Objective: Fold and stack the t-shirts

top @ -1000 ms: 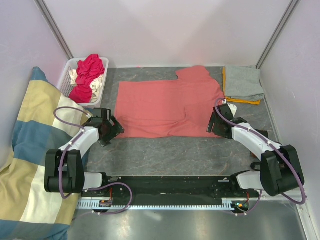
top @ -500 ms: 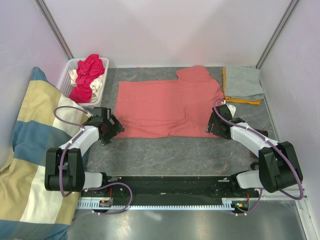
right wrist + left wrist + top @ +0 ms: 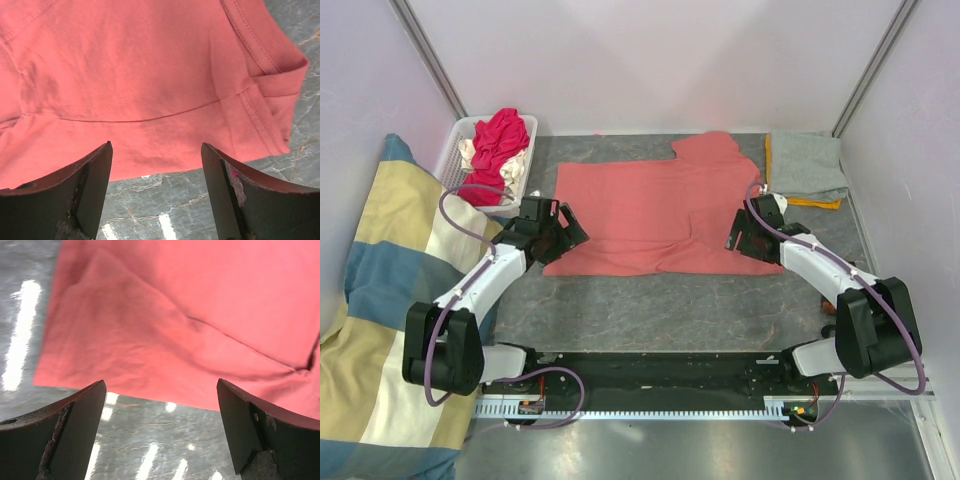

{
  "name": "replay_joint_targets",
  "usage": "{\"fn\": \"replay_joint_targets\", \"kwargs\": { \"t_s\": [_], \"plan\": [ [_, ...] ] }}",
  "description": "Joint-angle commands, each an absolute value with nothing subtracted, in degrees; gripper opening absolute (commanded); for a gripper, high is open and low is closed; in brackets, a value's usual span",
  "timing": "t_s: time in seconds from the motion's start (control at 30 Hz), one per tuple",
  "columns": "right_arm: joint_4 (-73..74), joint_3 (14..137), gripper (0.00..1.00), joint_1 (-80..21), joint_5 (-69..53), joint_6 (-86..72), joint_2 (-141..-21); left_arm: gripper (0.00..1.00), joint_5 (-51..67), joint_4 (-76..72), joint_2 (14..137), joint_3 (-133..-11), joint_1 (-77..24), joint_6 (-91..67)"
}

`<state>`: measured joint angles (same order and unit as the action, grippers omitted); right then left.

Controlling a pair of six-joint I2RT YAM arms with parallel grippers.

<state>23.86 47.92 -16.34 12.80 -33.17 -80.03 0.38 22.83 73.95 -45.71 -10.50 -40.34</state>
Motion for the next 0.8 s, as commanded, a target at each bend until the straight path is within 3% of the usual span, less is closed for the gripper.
{"fn": "replay_joint_targets", "kwargs": {
  "t_s": [0.0,0.4,0.77],
  "plan": [
    [21.5,49.4,0.80,-16.2,10.6,-32.7,-81.6,1.00,0.5,19.1,74.9,-46.7,-12.9,-42.6],
    [4.6,39.9,0.80,-16.3,4.1,-30.4,-87.9,1.00,-1.8,2.3,83.2,-35.8,-16.0,-43.1],
    [13.8,36.4,0.80,-16.3,4.9,-33.2,-81.0,1.00,-6.6,16.5,75.9,-30.2,-16.0,-47.5]
  ]
}}
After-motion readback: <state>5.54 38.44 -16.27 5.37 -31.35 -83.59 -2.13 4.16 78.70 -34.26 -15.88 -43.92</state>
